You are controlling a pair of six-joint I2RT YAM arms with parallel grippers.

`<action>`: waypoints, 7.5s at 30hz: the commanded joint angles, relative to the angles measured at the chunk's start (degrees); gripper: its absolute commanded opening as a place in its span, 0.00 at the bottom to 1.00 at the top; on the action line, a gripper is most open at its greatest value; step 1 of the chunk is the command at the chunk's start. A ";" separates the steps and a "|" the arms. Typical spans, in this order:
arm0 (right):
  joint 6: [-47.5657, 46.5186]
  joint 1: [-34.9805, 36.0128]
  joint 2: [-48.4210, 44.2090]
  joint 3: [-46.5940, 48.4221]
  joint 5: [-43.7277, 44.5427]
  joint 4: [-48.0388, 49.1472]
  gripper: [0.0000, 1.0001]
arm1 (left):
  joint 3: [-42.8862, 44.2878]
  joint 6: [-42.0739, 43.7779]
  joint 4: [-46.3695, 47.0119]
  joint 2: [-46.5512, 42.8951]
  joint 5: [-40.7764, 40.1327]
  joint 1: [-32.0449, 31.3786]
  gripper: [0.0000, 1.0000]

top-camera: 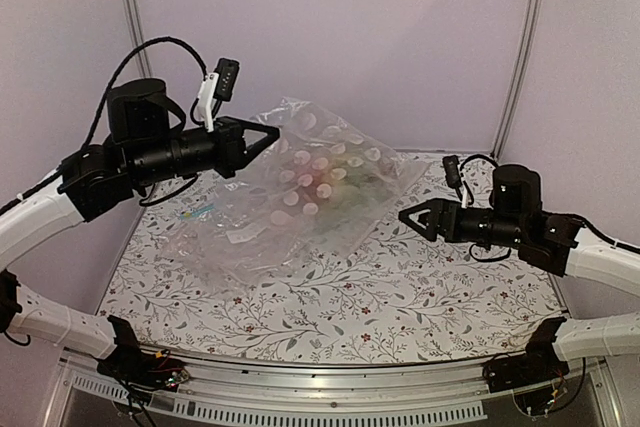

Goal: Place the food in the zip-top bag and seal the zipper
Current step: Pass from the left arm to the right, then pass from the right arm to the left, then hold the zipper from the zipper food storage bag.

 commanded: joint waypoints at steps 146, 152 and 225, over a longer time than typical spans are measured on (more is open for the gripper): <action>34.54 0.08 5.42 19.76 3.33 -4.37 0.00 | -2.57 24.82 31.76 25.40 -13.08 -16.56 0.11; 29.81 0.10 4.78 20.15 3.90 -6.72 0.28 | -1.21 19.68 28.18 24.16 -7.38 -14.24 0.00; -41.12 21.64 18.31 37.00 -10.47 -20.20 0.34 | 8.61 21.46 -12.85 21.31 55.05 0.69 0.00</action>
